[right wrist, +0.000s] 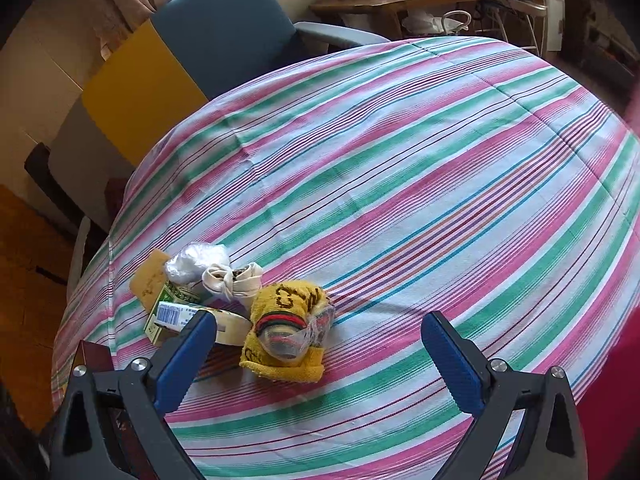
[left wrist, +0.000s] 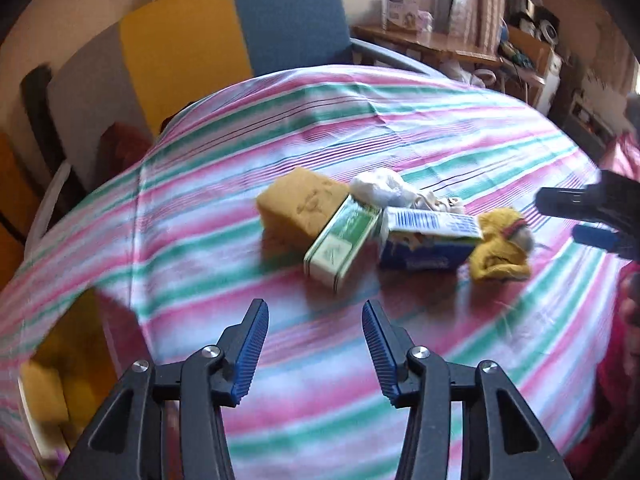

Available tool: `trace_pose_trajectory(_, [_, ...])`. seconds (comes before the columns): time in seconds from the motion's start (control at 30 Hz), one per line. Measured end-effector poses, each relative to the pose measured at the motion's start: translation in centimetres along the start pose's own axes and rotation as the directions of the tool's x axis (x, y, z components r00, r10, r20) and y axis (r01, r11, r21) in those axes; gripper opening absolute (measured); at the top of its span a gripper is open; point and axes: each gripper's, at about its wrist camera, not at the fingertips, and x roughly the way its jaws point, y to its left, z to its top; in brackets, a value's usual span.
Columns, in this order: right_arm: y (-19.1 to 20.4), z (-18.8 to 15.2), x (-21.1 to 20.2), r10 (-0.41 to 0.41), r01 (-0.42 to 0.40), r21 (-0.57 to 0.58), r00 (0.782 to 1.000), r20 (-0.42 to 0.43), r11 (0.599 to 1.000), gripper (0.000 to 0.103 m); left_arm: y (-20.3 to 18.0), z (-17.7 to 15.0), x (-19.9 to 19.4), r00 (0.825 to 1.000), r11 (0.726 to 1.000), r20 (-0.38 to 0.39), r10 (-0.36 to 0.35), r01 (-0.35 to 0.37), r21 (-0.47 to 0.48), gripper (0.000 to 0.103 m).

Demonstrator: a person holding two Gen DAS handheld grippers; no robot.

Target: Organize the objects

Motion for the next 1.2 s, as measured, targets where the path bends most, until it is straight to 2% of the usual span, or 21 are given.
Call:
trace_pose_trajectory(0.07, [0.1, 0.0, 0.1, 0.011, -0.011, -0.003, 1.000, -0.008, 1.000, 0.103, -0.3, 0.9, 1.5, 1.000, 1.000, -0.010, 0.012, -0.012, 0.019, 0.049])
trace_pose_trajectory(0.17, [0.3, -0.1, 0.3, 0.026, -0.026, -0.005, 1.000, -0.017, 1.000, 0.103, -0.4, 1.8, 3.6, 0.999, 1.000, -0.040, -0.014, 0.014, 0.012, 0.050])
trace_pose_trajectory(0.37, [0.3, 0.0, 0.6, 0.046, -0.046, 0.000, 0.998, -0.033, 0.999, 0.103, -1.0, 2.7, 5.7, 0.999, 0.998, -0.043, -0.029, 0.031, 0.048, 0.050])
trace_pose_trajectory(0.4, [0.3, 0.0, 0.7, 0.048, -0.048, -0.001, 0.998, -0.035, 0.999, 0.103, -1.1, 2.8, 6.1, 0.999, 0.998, -0.048, -0.026, 0.029, 0.056, 0.049])
trace_pose_trajectory(0.47, [0.5, 0.0, 0.7, 0.047, -0.048, -0.009, 0.998, -0.036, 0.999, 0.103, -1.1, 2.8, 6.5, 0.997, 0.997, -0.065, -0.048, 0.051, 0.051, 0.037])
trace_pose_trajectory(0.5, [0.5, 0.0, 0.7, 0.045, -0.045, -0.012, 0.998, -0.034, 0.999, 0.103, -1.0, 2.6, 6.3, 0.996, 0.998, -0.064, -0.058, 0.060, 0.028, 0.034])
trace_pose_trajectory(0.63, [0.4, 0.2, 0.4, 0.049, -0.049, -0.010, 0.999, -0.016, 0.999, 0.103, -0.5, 0.7, 3.9, 0.994, 0.992, -0.051, -0.098, 0.094, -0.080, 0.033])
trace_pose_trajectory(0.77, [0.0, 0.5, -0.1, 0.050, -0.050, 0.004, 0.999, 0.003, 0.999, 0.103, -1.5, -2.8, 0.6, 0.991, 0.986, -0.038, -0.125, 0.120, -0.113, 0.031])
trace_pose_trajectory(0.9, [-0.4, 0.6, -0.2, 0.038, -0.038, 0.020, 0.999, 0.004, 0.999, 0.103, -2.9, -7.0, -1.8, 0.991, 0.984, -0.035, -0.131, 0.126, -0.125, 0.030])
trace_pose_trajectory(1.03, [-0.8, 0.6, -0.1, 0.028, -0.028, 0.036, 1.000, 0.005, 0.999, 0.103, -3.8, -9.8, -2.7, 0.989, 0.982, -0.031, -0.145, 0.140, -0.128, 0.031])
trace_pose_trajectory(1.13, [-0.9, 0.7, 0.0, 0.015, -0.016, 0.041, 1.000, 0.010, 0.999, 0.103, -4.5, -10.9, -2.6, 0.990, 0.986, -0.011, -0.141, 0.140, -0.092, 0.031])
trace_pose_trajectory(1.17, [-0.9, 0.7, 0.1, 0.009, -0.009, 0.040, 1.000, 0.008, 0.999, 0.103, -4.6, -10.9, -2.5, 0.990, 0.987, -0.003, -0.138, 0.137, -0.086, 0.033])
trace_pose_trajectory(1.2, [-0.9, 0.6, 0.2, 0.002, -0.002, 0.038, 1.000, 0.005, 0.999, 0.103, -4.6, -10.8, -2.5, 0.988, 0.984, 0.005, -0.151, 0.151, -0.090, 0.040])
